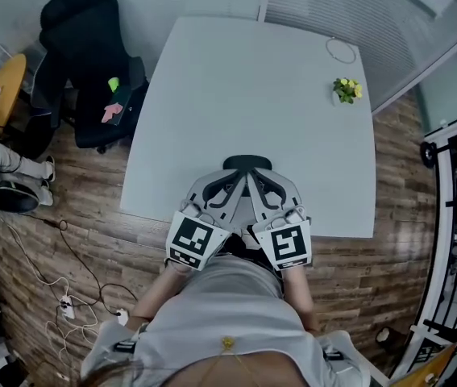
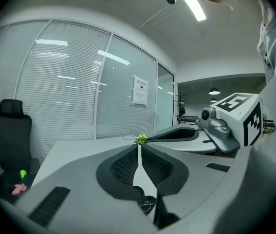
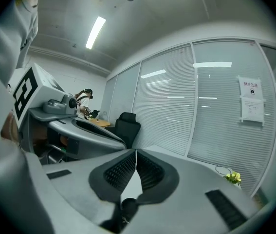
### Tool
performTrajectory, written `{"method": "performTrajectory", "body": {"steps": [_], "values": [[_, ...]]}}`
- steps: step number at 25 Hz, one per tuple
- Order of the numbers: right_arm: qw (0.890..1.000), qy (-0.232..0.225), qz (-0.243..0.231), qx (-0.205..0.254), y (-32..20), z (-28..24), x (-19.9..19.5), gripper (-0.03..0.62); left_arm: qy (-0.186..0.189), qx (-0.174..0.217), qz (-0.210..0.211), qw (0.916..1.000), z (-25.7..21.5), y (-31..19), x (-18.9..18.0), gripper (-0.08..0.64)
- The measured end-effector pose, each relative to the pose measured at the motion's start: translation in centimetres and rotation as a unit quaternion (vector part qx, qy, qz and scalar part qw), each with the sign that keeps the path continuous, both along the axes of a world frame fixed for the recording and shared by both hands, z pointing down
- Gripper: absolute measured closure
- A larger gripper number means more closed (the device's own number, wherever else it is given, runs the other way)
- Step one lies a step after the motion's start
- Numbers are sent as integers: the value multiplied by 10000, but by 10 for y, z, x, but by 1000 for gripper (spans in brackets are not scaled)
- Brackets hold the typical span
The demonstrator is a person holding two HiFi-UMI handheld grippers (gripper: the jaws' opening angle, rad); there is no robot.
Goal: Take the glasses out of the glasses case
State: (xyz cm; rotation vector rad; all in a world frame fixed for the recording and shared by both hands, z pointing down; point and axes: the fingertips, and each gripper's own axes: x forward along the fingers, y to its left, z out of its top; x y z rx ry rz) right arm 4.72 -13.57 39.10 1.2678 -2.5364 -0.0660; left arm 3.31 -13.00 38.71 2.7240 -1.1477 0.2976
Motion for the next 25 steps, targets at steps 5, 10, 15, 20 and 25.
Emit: {"method": "performTrajectory", "body": {"steps": [5,10,15,20,25], "values": [[9997,166,128,-79,-12,8,-2,574,-23,-41,108,9999,4,-13,-5,518],[9992,317,195,-176,-20,22,-3,574,-61,-129,154,9998,10,-17,-14,518],[9975,515,313,-371,-28,46,0,575,-97,-247,190,9995,17,-18,-20,518],[9934,887,253,-675,-34,80,6,575,-132,-357,177,9991,24,-17,-27,518],[9859,1269,133,-1085,-36,121,11,575,-162,-454,127,9988,31,-18,-37,518]]}}
